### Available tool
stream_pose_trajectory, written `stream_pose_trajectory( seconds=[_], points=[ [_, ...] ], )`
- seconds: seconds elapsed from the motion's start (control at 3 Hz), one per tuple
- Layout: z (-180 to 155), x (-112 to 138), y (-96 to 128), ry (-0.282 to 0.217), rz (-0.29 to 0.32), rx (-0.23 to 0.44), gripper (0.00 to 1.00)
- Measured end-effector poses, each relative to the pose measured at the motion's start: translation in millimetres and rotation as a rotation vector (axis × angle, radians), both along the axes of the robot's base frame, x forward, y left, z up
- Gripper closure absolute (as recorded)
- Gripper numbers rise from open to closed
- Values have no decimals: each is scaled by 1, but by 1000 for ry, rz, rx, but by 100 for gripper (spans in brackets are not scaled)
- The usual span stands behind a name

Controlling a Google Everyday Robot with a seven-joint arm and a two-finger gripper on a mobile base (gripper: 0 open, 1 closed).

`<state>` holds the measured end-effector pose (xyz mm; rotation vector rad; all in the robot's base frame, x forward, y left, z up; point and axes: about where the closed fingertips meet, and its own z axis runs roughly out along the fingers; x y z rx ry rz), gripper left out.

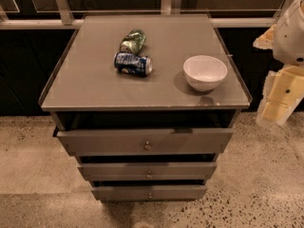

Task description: Open middle drawer

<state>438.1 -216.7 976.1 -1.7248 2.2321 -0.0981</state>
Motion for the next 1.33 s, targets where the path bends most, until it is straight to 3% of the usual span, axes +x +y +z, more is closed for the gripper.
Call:
stream_pose_trajectory(
  seconds=[0.33,0.67,1.0,1.33],
  points=[
    [0,0,0,0,0,0,0],
    [-9,-3,0,-34,-24,32,0],
    [-49,-17,-4,-50,-128,114,0],
    [-112,-34,-16,-32,-252,206,0]
  ],
)
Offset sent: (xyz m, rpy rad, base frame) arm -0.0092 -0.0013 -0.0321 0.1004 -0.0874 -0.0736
